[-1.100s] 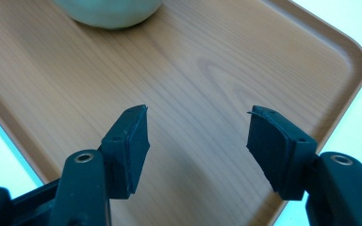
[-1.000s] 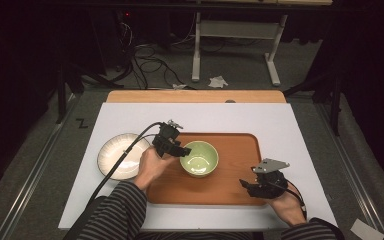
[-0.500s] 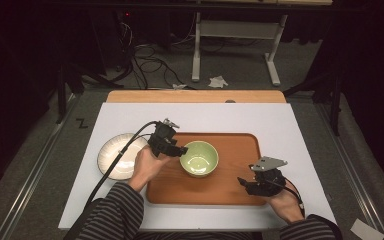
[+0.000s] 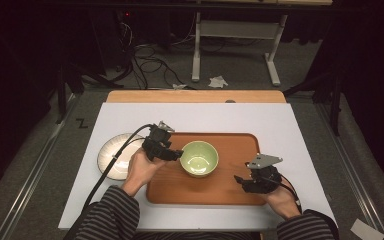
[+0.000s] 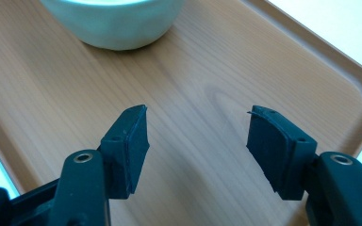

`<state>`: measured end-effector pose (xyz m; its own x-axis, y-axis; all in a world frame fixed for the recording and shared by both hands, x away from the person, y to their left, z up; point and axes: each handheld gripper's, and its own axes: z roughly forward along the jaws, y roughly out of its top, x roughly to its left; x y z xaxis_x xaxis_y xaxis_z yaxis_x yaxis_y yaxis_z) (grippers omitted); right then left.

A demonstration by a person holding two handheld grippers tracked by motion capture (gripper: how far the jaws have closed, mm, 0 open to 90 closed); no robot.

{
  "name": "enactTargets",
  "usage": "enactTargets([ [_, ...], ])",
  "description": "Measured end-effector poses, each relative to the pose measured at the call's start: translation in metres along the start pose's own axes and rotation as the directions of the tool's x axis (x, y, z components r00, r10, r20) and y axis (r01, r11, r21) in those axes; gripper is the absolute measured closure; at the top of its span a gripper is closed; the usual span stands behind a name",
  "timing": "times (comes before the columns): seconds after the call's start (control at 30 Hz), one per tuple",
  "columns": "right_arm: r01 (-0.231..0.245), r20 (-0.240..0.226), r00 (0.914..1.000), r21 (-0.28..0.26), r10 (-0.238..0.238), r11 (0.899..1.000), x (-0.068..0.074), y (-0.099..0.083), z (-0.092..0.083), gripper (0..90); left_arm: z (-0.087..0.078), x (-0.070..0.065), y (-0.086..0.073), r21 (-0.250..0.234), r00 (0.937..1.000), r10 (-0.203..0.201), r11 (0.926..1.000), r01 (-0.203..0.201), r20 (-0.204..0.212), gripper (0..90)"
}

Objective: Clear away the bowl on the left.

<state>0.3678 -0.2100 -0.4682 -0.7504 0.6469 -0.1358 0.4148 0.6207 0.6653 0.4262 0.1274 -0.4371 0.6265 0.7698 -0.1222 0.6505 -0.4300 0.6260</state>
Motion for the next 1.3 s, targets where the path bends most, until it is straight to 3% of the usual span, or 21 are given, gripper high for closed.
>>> enactTargets([
  [0.33,0.014,-0.015,0.9998,-0.003,-0.014,1.0,0.0,0.006,0.006,40.4,-0.015,0.001,-0.011,-0.05,0.9994,-0.023,0.9985,0.021,-0.025,37.3],
  [0.43,0.016,-0.021,0.9996,-0.001,-0.016,1.0,0.0,0.007,0.007,40.4,-0.017,0.001,-0.014,-0.066,0.9995,-0.005,0.9978,0.003,-0.032,35.4],
  [0.73,0.027,-0.033,0.9991,-0.003,-0.027,1.0,0.001,0.01,0.01,40.3,-0.035,0.001,-0.034,-0.11,0.9964,-0.08,0.9911,0.076,-0.031,34.8],
  [0.87,0.025,-0.035,0.999,-0.008,-0.026,1.0,0.001,0.011,0.011,40.3,-0.039,0.003,-0.041,-0.134,0.9942,-0.097,0.9869,0.09,-0.046,35.1],
  [1.3,0.034,-0.05,0.9982,-0.003,-0.034,0.999,0.001,0.013,0.013,40.3,-0.046,-0.001,-0.055,-0.146,0.9927,-0.1,0.9853,0.089,-0.067,35.1],
])
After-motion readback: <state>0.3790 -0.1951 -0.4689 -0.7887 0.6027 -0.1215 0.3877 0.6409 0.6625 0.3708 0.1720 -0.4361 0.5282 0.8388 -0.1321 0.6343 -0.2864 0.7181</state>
